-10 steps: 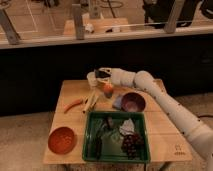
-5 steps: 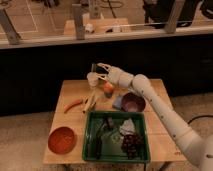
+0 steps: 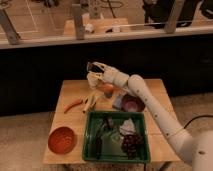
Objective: Place eraser in paper cup
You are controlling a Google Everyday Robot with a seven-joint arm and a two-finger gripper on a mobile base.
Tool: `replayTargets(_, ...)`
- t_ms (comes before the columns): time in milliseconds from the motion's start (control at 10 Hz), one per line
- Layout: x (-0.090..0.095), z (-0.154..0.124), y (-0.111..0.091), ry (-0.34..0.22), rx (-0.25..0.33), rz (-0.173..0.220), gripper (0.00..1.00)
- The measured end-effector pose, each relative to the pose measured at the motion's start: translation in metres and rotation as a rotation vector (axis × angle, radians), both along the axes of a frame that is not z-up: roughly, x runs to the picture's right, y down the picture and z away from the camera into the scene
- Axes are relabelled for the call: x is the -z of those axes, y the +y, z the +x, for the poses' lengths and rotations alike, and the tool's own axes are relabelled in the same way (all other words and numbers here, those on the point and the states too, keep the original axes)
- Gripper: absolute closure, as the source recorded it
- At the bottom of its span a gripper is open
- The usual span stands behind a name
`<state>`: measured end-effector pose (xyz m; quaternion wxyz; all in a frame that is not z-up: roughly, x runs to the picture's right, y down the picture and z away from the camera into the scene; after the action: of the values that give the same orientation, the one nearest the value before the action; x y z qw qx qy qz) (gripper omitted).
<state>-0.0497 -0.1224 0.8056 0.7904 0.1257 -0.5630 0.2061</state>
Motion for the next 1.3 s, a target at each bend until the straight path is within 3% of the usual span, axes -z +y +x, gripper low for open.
replayTargets(400, -0.015, -0.012, 0.003, -0.015, 0.009, -0.05, 1.0)
replayTargets(1000, -0.035, -0.021, 0.005, -0.019, 0.022, -0.077, 1.0)
replayTargets(1300, -0.049, -0.014, 0.003, 0.005, 0.022, -0.083, 1.0)
